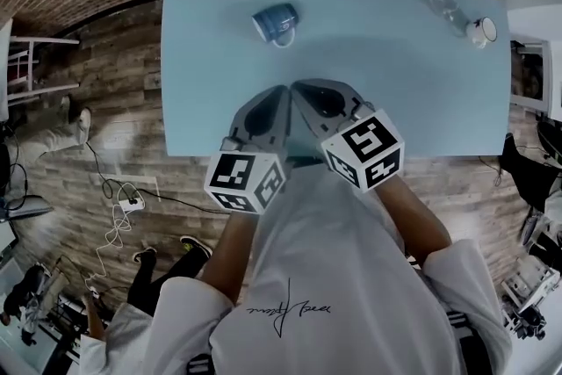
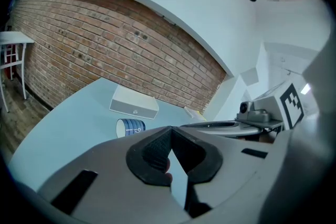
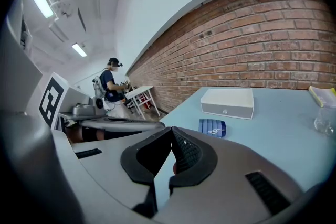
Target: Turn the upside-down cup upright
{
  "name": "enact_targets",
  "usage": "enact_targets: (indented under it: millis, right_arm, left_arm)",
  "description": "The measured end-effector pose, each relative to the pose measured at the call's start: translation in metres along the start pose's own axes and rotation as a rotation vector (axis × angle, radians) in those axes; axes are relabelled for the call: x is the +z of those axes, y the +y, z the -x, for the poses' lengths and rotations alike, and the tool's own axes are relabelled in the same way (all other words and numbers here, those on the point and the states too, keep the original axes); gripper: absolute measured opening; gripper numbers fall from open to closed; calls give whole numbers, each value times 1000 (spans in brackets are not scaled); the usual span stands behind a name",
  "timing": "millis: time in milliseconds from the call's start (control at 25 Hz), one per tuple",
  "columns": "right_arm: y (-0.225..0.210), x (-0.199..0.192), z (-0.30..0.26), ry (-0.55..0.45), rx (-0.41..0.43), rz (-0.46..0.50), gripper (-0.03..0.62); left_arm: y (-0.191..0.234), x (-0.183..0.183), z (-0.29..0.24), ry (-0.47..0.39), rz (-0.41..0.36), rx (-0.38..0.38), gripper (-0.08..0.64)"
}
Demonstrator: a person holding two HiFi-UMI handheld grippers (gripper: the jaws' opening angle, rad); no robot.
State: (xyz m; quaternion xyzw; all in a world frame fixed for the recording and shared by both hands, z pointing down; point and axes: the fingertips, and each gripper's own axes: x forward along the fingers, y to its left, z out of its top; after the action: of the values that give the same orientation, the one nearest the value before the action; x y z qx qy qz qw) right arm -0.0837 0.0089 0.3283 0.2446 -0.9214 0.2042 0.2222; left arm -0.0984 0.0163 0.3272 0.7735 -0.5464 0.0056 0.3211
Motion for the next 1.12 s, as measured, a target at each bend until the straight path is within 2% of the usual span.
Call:
enact_targets:
  millis: [520,1120]
  right_arm:
    - [-23,3,-11,-5,35,-36,21]
    - [-49,-1,-32,38,48,-60,21]
  left_arm:
    - [16,2,-23,19,29,53,9]
    - [47,-3,-44,54,59,117,9]
